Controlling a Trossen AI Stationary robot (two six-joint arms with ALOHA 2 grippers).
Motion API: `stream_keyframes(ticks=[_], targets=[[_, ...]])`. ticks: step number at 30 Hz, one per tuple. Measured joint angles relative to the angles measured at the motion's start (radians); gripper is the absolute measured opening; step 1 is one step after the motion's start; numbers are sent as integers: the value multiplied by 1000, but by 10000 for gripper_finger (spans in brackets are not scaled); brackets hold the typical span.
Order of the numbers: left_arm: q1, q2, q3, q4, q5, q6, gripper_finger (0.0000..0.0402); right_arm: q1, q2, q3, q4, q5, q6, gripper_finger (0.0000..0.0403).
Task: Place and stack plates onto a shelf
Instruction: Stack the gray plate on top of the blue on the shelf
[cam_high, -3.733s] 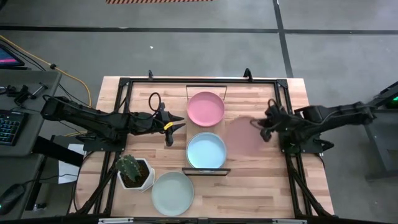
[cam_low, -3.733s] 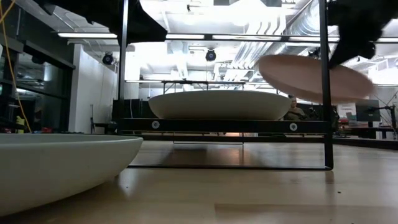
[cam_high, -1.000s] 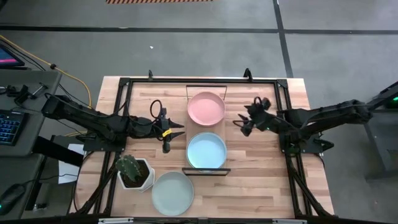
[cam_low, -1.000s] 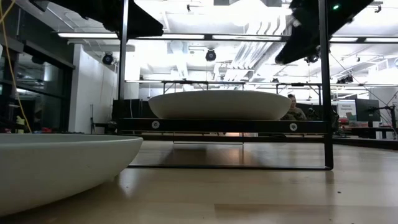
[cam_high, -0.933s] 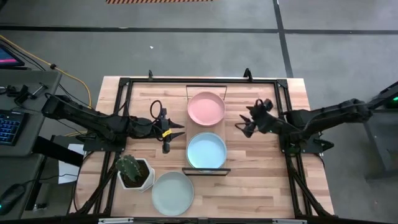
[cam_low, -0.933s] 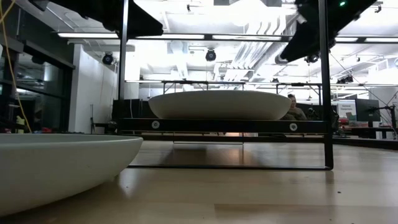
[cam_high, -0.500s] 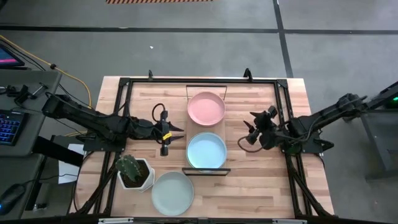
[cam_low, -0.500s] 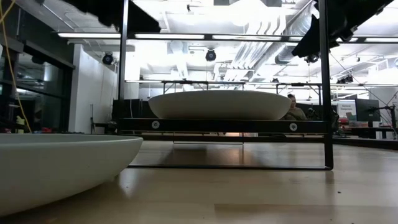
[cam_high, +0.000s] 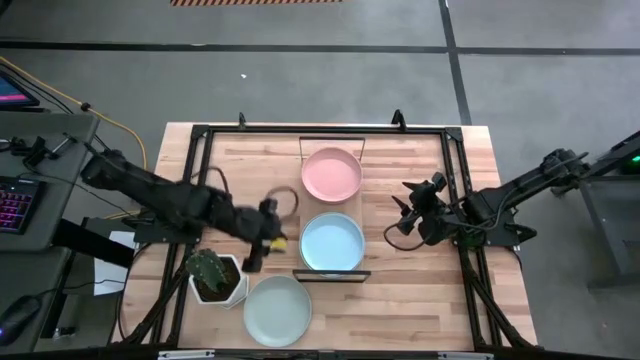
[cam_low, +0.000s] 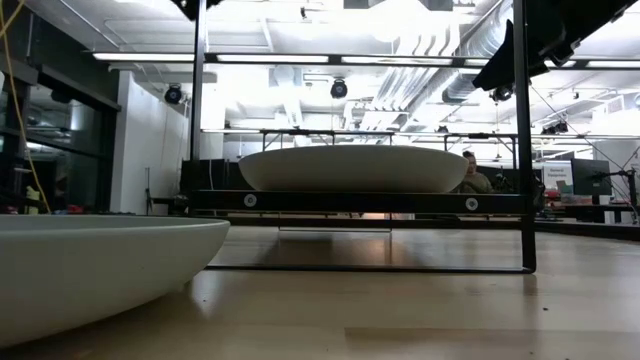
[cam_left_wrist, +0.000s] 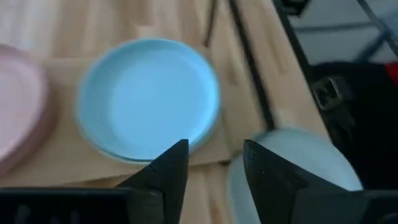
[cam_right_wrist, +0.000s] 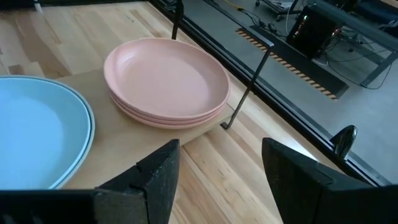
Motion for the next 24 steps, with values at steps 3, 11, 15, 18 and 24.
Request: stream_keyframes(ticks=[3, 11, 15, 18, 24], targets=[[-84, 70, 25, -47, -37, -36, 165, 0, 0, 0, -1, 0, 1, 210], [-249, 263, 104, -145, -91, -112, 195, 0, 0, 0, -7, -3, 26, 210], [-271, 339, 106, -147, -95, -111, 195, 0, 0, 0, -6, -11, 26, 210], [-269, 384, 105, -173, -96, -99, 195, 0, 0, 0, -6, -11, 27, 210], [-242, 417, 105, -196, -99, -116, 195, 0, 0, 0, -6, -33, 47, 210]])
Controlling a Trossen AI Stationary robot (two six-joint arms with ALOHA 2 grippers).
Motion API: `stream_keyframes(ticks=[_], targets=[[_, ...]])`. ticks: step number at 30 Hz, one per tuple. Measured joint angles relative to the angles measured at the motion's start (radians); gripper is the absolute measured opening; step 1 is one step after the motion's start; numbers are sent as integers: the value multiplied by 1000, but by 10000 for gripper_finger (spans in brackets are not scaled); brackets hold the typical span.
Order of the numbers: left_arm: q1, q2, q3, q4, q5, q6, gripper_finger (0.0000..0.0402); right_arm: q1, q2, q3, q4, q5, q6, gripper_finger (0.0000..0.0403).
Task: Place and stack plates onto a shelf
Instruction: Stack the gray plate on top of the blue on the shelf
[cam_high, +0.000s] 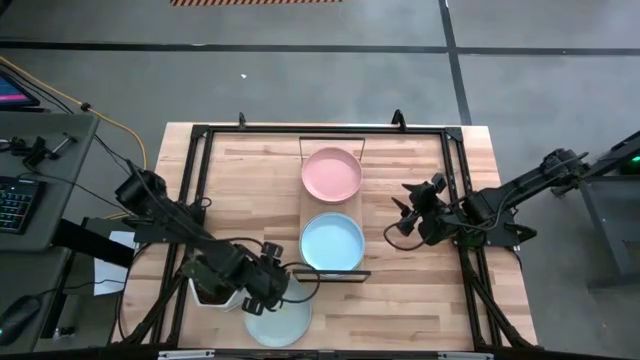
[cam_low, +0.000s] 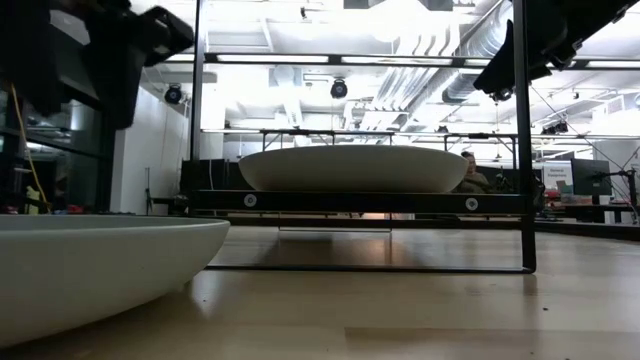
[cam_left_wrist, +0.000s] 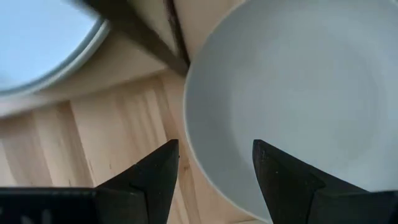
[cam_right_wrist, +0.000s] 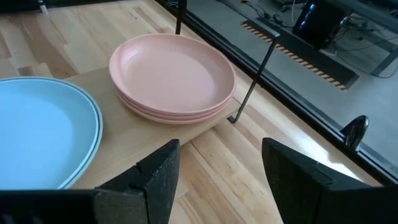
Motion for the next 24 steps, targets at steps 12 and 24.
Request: stream_keyframes(ticks=[12, 24], targets=[[50, 20, 0, -7, 105, -323, 195, 0, 0, 0, 0, -3, -1, 210], [65, 139, -1, 1, 162, -353, 195, 0, 0, 0, 0, -3, -2, 210]])
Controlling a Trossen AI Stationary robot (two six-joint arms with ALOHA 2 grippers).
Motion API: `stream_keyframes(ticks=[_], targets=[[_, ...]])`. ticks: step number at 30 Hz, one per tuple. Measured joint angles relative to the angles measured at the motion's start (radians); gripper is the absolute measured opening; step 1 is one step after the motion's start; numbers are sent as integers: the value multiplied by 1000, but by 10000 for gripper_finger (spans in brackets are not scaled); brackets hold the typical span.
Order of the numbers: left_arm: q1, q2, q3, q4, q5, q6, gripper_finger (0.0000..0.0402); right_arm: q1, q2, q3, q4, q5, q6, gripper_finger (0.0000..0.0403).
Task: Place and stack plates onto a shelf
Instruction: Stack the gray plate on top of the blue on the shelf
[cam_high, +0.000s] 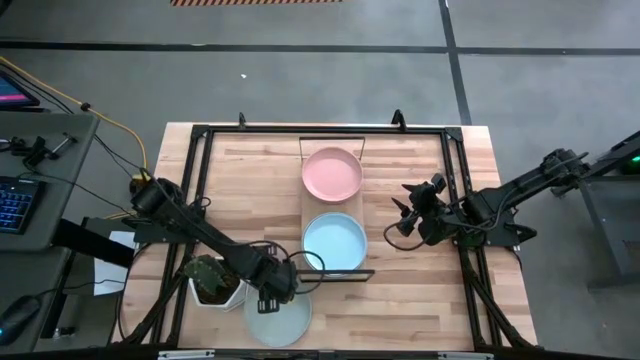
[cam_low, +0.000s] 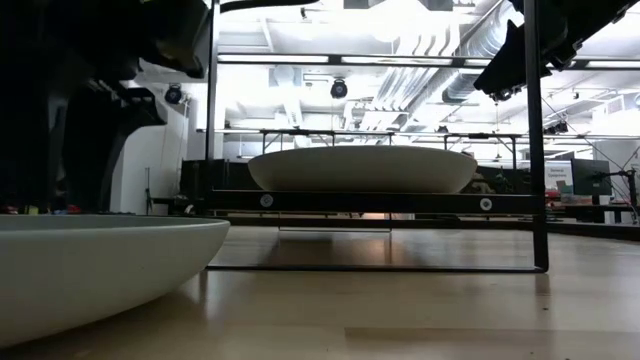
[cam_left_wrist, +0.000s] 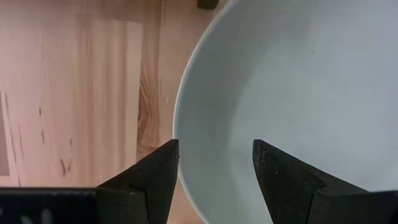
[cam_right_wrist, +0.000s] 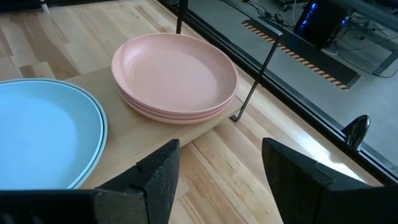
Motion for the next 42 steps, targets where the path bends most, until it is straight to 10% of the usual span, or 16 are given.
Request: stream_keyframes(ticks=[42], targets=[[22, 73, 1, -19, -34, 53, 181, 0, 0, 0, 0, -4, 3, 211]])
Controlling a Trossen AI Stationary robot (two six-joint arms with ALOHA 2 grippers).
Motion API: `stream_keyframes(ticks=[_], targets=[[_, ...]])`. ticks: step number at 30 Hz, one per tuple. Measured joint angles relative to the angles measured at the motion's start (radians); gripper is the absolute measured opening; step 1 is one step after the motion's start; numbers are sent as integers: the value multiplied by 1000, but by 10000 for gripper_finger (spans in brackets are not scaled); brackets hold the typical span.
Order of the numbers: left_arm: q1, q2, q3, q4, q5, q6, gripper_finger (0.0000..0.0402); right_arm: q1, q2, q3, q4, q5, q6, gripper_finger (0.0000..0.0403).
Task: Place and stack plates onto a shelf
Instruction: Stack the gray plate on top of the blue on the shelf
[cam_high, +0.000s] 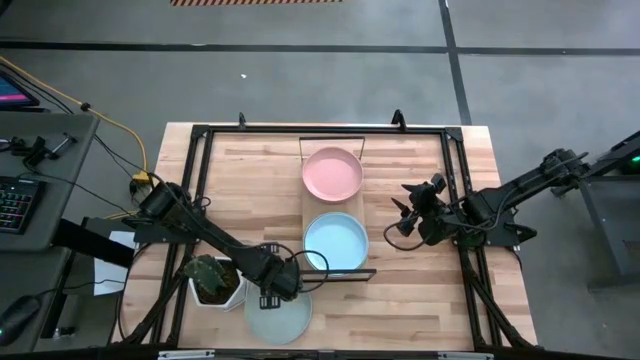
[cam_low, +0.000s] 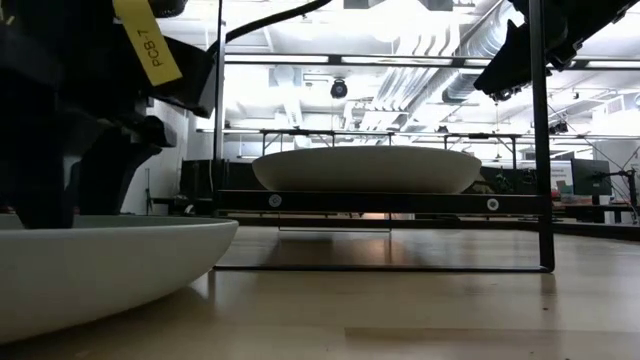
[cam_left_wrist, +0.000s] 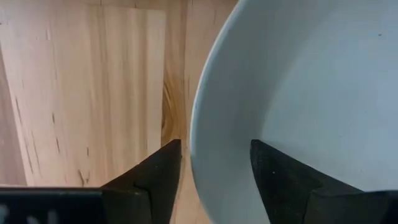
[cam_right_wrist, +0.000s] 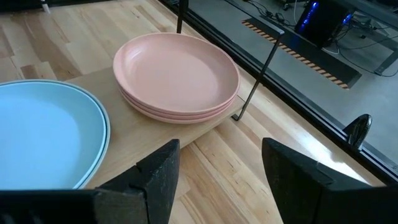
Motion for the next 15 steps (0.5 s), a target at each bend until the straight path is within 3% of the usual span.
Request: stream_keyframes(ticks=[3, 8, 15], targets=[[5, -4, 0, -3, -1, 0, 140, 0, 0, 0, 0, 0, 0, 211], [7, -7, 1, -8, 0, 16, 25, 0, 0, 0, 0, 0, 0, 211], [25, -56, 5, -30, 26, 37, 7, 0, 0, 0, 1, 0, 0, 211]])
